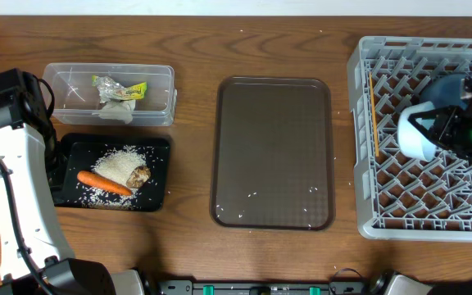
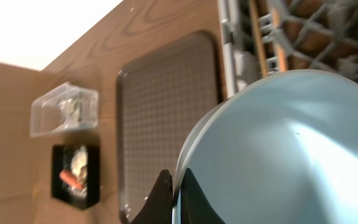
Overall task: Sort waste into correct bins and load items into the dishwasher rack
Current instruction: 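Lift the bowl with the right gripper and carry it into the rack, then lower the bowl into the rack's front slots and release it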
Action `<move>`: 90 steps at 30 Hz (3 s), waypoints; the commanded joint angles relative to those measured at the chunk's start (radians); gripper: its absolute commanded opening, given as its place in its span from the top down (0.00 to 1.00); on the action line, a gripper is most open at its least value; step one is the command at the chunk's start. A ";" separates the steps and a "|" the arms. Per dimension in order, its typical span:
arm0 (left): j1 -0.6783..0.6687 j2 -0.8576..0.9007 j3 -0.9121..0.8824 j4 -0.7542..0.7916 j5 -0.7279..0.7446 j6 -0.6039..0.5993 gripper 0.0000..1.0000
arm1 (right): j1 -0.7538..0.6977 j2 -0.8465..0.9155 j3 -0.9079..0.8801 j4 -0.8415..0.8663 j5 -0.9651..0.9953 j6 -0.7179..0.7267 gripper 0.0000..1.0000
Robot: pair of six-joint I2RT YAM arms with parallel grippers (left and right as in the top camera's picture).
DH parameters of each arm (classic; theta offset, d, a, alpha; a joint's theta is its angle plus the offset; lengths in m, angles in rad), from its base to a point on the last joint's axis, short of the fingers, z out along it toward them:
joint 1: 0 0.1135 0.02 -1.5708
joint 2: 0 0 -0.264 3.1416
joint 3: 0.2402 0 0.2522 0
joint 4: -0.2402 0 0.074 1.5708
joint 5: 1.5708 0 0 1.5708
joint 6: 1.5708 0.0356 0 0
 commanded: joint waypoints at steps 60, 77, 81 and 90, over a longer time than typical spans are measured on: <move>0.004 0.005 -0.002 -0.006 -0.017 -0.013 0.02 | -0.241 0.070 -0.155 -0.047 0.046 -0.004 0.91; 0.004 0.005 -0.002 -0.006 -0.017 -0.013 0.02 | -0.240 -0.154 -0.155 -0.084 0.248 0.134 0.41; 0.004 0.005 -0.002 -0.006 -0.017 -0.013 0.02 | -0.240 -0.195 -0.155 -0.084 0.248 0.134 0.41; 0.004 0.005 -0.002 -0.006 -0.017 -0.013 0.02 | -0.166 -0.295 -0.155 -0.092 0.167 0.114 0.43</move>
